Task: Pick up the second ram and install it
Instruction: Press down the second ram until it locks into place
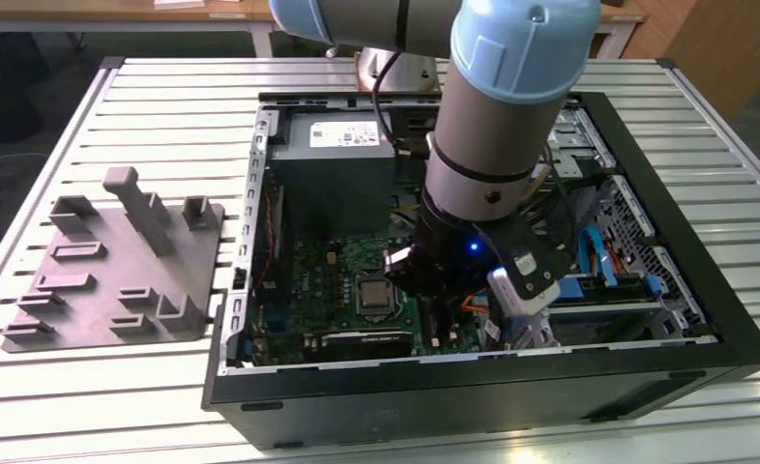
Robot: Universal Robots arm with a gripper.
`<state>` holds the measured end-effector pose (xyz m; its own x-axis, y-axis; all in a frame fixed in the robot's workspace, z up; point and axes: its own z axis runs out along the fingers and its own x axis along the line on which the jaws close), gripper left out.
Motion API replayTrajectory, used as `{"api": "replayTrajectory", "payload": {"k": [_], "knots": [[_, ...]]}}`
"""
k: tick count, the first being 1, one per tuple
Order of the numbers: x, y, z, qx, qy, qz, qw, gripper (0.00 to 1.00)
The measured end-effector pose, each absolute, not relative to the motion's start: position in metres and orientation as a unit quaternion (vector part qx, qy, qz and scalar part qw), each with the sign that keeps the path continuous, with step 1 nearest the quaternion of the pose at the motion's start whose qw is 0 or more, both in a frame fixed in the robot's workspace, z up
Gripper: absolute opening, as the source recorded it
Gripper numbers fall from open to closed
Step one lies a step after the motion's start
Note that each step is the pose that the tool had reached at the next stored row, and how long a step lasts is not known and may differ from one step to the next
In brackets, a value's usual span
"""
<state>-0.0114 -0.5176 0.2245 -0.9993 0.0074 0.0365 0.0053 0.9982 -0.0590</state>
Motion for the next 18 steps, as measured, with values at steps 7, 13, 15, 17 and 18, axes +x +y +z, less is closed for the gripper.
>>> {"api": "replayTrajectory", "payload": {"k": [7,13,15,17,18], "knots": [[-0.0113,-0.5213,0.2195,-0.003,-0.999,0.03,0.018,0.1],[-0.0112,-0.5216,0.216,-0.003,-0.999,0.032,0.019,0.1],[-0.0111,-0.5216,0.2161,-0.003,-0.999,0.032,0.019,0.1],[-0.0109,-0.5216,0.2162,-0.003,-0.999,0.032,0.019,0.1],[-0.0108,-0.5217,0.2166,-0.003,-0.999,0.032,0.019,0.1]]}}
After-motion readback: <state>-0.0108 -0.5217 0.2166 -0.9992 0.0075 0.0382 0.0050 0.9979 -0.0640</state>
